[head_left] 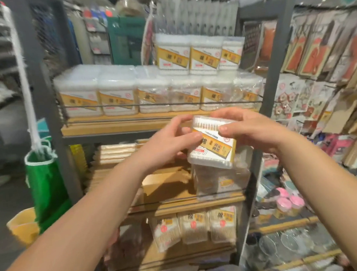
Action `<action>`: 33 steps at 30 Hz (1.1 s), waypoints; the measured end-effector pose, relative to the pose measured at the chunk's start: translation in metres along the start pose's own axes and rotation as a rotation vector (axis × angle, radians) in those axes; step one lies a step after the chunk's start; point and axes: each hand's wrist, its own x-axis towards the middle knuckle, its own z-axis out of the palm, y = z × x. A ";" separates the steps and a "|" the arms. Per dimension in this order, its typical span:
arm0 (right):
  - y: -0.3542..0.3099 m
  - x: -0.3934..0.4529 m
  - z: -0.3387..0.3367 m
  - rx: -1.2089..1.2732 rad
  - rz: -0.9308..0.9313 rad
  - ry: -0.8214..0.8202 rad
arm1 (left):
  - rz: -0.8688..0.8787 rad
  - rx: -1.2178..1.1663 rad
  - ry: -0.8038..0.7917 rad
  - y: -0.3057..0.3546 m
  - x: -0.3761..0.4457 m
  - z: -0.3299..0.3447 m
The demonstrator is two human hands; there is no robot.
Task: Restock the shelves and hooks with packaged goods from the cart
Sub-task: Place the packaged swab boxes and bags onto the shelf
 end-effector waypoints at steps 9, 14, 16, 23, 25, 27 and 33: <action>-0.053 0.027 0.010 0.139 -0.216 0.219 | 0.173 -0.015 0.281 0.050 0.014 -0.038; -0.050 0.035 -0.003 0.188 -0.230 0.281 | 0.247 0.079 0.295 0.062 0.052 -0.031; -0.051 0.034 -0.020 0.158 -0.258 0.370 | 0.270 0.116 0.310 0.070 0.067 -0.026; -0.049 0.052 -0.079 -0.112 -0.314 0.868 | 0.302 0.186 0.546 0.075 0.101 -0.036; -0.044 0.063 -0.084 -0.196 -0.310 0.920 | 0.286 0.254 0.624 0.068 0.109 -0.037; -0.041 0.075 -0.084 -0.266 -0.293 0.927 | 0.240 0.266 0.666 0.064 0.115 -0.038; -0.035 0.101 -0.082 -0.221 -0.239 0.902 | 0.138 0.302 0.625 0.061 0.126 -0.034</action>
